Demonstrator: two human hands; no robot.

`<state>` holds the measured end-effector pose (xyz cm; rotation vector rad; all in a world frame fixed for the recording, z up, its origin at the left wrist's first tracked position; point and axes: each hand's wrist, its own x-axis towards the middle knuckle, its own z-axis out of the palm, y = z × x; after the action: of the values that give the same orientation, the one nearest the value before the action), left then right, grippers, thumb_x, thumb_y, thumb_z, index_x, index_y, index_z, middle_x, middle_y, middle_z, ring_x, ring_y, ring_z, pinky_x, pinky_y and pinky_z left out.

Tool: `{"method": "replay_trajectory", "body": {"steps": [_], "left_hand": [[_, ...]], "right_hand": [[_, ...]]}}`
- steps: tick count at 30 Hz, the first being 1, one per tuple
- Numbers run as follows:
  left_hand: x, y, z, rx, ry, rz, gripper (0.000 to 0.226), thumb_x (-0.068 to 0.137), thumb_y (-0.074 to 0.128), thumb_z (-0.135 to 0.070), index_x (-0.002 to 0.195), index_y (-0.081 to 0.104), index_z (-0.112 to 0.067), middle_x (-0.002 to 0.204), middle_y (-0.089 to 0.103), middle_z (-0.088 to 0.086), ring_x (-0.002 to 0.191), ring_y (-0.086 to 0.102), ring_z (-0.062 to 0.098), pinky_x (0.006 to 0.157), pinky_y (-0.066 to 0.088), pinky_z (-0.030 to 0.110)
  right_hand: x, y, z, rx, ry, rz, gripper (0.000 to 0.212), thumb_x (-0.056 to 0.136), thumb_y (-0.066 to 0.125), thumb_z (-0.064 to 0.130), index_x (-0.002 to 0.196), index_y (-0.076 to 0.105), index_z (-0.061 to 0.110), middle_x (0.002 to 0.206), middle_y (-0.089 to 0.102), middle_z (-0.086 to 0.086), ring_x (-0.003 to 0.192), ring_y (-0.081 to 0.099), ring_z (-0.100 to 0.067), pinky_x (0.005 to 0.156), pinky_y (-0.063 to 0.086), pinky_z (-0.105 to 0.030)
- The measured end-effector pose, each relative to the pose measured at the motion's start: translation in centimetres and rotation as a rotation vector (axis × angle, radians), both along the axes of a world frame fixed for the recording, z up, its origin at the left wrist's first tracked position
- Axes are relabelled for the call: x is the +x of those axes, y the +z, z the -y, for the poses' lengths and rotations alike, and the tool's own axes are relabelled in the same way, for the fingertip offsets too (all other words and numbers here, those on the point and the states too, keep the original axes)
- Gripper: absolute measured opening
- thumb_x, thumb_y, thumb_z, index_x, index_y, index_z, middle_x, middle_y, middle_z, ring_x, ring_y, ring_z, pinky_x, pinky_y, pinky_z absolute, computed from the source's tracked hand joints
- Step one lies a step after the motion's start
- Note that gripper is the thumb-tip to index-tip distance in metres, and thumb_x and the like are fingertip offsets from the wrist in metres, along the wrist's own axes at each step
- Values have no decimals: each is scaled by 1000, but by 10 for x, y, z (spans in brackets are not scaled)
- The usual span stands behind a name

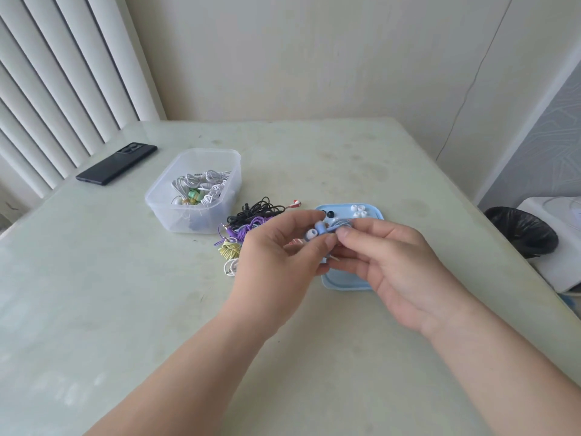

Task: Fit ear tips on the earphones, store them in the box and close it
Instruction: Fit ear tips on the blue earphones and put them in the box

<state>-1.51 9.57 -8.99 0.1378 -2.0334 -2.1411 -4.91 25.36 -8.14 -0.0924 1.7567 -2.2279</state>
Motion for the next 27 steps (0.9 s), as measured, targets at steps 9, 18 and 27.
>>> {"method": "replay_trajectory", "body": {"steps": [9,18,27], "left_hand": [[-17,33,44,-287,193,-47,26,87,82,-13,105,75,-30,93,79,-3,78,78,19,79,65,35],[-99,64,165,-957,373,45,24,89,73,-16,113,76,-16,100,77,0,93,70,23,84,55,30],[-151,43,164,-1263,81,285,12,89,71,-34,89,70,-22,77,64,-1,81,62,29,61,47,29]], "right_hand": [[-2,23,25,345,-138,-186,14,96,69,29,94,80,22,91,77,0,79,69,-8,61,50,-24],[-31,51,97,244,17,-188,23,97,66,15,119,67,21,93,76,-6,69,69,-15,59,52,-34],[-50,45,102,308,-16,-234,35,98,65,22,129,55,34,91,76,-4,65,65,-30,53,52,-26]]}}
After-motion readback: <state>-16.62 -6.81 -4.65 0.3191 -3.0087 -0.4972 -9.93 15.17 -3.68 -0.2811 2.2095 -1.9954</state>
